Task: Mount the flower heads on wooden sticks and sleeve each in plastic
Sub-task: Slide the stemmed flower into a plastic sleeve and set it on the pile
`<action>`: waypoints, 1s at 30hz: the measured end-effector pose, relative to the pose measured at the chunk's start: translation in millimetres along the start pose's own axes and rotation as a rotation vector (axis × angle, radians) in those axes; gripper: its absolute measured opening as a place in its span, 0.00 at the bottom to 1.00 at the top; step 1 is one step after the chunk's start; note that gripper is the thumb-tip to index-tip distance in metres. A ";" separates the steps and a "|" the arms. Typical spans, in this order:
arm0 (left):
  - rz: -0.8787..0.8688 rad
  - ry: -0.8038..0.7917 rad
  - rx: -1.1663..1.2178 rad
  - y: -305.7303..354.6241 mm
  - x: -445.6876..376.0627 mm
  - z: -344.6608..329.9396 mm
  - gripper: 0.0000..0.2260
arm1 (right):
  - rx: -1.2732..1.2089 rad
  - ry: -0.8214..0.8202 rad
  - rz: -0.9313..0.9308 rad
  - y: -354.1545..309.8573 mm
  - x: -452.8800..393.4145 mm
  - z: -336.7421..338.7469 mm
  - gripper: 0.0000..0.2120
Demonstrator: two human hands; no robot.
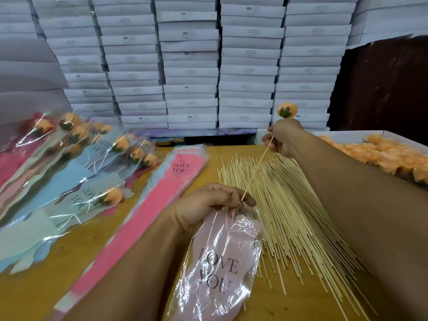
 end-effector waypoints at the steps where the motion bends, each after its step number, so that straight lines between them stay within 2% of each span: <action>1: -0.010 -0.012 0.024 2.4 0.7 -2.1 0.11 | 0.004 0.004 -0.001 -0.2 0.0 1.8 0.16; 10: -0.039 0.021 0.019 0.3 -2.7 2.7 0.10 | 0.015 -0.091 -0.001 11.4 25.9 -4.9 0.11; 14: -0.052 0.050 0.021 -0.5 -4.1 5.2 0.06 | -0.003 -0.177 -0.007 19.4 47.3 -9.3 0.09; 20: -0.035 0.091 0.042 0.1 -5.9 7.2 0.07 | -0.060 -0.376 -0.043 41.4 97.8 -17.8 0.09; 30: -0.053 0.202 0.265 10.2 -7.8 18.8 0.03 | -0.019 -0.678 0.064 57.3 141.4 -24.8 0.10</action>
Point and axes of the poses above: each hand's wrist, its own x-axis away from the middle knuckle, its own z-axis out of the back of the hand, y = z × x, the point moved 8 cm from there along -x, towards the middle knuckle, and after that the axes turned 14 degrees about y, right-handed, at the moved point
